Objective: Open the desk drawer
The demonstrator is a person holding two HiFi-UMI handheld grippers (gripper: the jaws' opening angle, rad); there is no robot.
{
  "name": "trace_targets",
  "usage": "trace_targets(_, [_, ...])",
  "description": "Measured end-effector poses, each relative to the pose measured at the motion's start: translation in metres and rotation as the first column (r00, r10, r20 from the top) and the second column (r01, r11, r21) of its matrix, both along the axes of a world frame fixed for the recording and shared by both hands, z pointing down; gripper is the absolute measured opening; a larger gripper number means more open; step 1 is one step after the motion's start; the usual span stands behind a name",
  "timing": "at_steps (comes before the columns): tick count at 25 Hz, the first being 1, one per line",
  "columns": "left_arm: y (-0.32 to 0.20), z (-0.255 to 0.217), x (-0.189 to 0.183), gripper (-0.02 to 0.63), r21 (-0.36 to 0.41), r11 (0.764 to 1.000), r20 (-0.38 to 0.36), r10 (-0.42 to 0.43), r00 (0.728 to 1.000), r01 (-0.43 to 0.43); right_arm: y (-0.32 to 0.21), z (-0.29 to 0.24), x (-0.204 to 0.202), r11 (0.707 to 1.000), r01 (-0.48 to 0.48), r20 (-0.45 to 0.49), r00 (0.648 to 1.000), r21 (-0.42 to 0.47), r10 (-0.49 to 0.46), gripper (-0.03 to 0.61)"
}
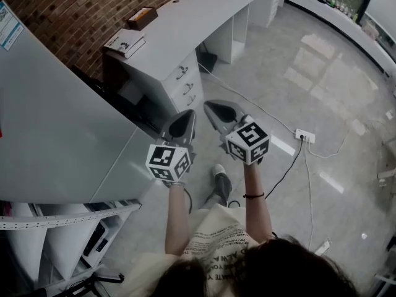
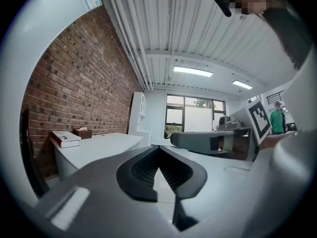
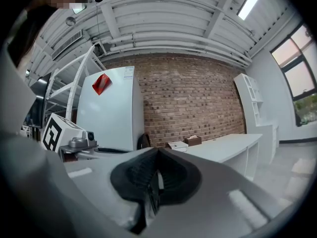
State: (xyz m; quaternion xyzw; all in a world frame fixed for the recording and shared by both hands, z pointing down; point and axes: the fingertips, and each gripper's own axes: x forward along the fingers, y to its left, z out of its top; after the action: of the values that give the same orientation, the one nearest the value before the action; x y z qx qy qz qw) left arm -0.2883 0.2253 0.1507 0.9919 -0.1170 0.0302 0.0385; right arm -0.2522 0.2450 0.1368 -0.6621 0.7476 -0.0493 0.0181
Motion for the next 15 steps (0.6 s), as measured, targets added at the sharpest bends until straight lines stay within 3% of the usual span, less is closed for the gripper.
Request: trace_targets(15, [-0.074, 0.035, 0.113, -0.002, -0.068, 0.998, 0.064, 0.014, 0.998, -0.01, -0.07, 0.032, 0.115, 0.998, -0.026, 0.081, 0.996, -0.052, 0.031, 0.002])
